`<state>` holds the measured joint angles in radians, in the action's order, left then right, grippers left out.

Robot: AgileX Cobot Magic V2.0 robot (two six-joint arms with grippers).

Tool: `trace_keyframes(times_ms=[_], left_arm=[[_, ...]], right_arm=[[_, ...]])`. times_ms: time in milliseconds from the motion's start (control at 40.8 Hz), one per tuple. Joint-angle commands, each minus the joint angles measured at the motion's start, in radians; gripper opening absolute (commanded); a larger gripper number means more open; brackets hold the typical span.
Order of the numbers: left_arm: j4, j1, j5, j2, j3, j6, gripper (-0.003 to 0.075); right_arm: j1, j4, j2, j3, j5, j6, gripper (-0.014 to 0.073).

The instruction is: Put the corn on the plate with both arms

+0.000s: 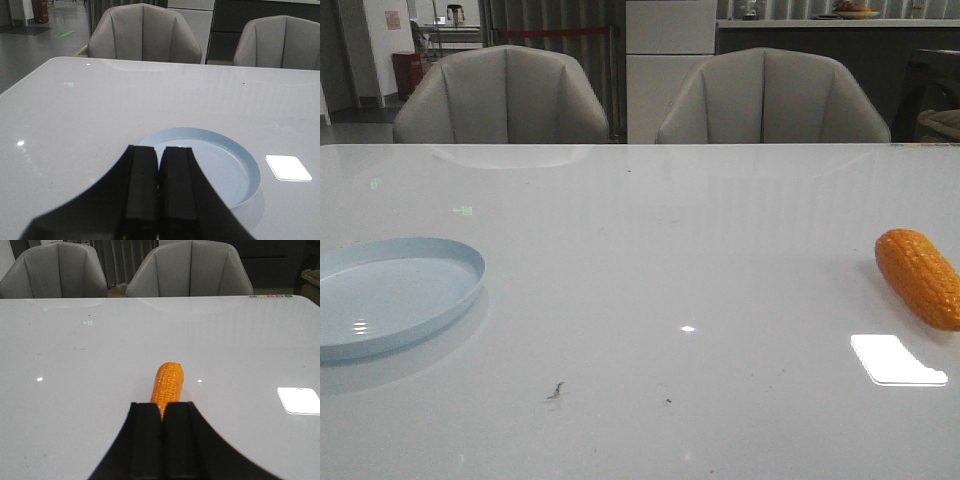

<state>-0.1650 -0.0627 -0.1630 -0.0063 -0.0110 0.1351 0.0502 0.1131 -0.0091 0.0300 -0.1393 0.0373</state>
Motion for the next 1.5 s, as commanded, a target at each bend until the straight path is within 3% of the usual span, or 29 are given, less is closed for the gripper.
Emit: trace_keyframes(times_ms=[0,859,1251,1472], left_arm=[[-0.012,-0.008,0.090,-0.021,-0.037,-0.004,0.0094],[-0.012,-0.008,0.090,-0.021,-0.037,-0.004,0.0094],[-0.012,-0.008,0.246,-0.021,-0.015,-0.004,0.0094],[-0.012,-0.008,0.315,-0.021,0.108,-0.004,0.0094]], right_arm=[[0.000,0.002,-0.022,-0.023,0.079,0.007,0.0057],[0.000,0.002,-0.022,-0.023,0.080,0.007,0.0057],[0.000,0.002,-0.022,-0.031,0.170,0.007,0.0057],[0.000,0.002,-0.017,-0.190,0.105,0.007,0.0059]])
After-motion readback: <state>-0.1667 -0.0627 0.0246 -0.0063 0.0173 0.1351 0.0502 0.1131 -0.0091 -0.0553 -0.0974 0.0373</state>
